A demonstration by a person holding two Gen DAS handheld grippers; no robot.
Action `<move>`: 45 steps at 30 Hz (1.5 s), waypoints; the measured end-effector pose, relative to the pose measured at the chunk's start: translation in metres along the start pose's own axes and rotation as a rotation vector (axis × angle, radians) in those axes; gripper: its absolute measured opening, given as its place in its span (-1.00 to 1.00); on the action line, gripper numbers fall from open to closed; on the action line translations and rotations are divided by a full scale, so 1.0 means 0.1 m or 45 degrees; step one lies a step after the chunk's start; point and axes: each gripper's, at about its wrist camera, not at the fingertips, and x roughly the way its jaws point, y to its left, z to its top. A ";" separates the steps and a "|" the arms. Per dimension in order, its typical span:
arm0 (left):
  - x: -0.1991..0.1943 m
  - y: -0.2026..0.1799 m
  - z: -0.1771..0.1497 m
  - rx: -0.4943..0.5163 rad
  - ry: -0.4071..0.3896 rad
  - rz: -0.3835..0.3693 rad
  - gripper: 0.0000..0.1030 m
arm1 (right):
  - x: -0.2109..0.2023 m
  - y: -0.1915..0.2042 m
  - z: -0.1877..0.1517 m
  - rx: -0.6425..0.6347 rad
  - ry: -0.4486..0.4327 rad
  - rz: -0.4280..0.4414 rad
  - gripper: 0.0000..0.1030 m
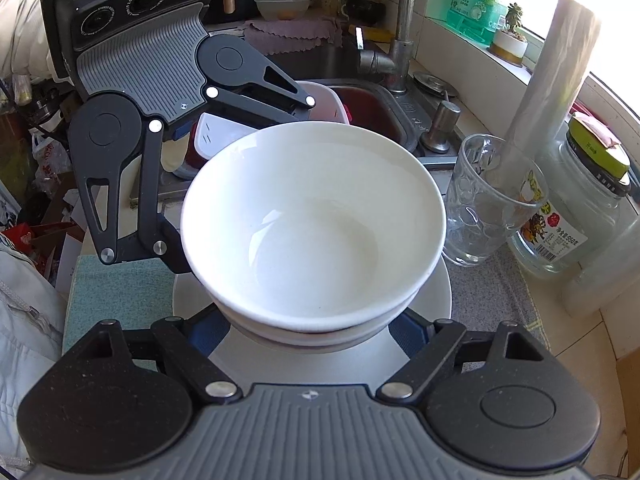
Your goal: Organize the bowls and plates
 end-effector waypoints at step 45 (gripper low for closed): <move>-0.69 -0.93 -0.23 -0.322 -0.297 0.521 0.99 | -0.57 0.75 -0.45 0.634 -0.027 -0.582 1.00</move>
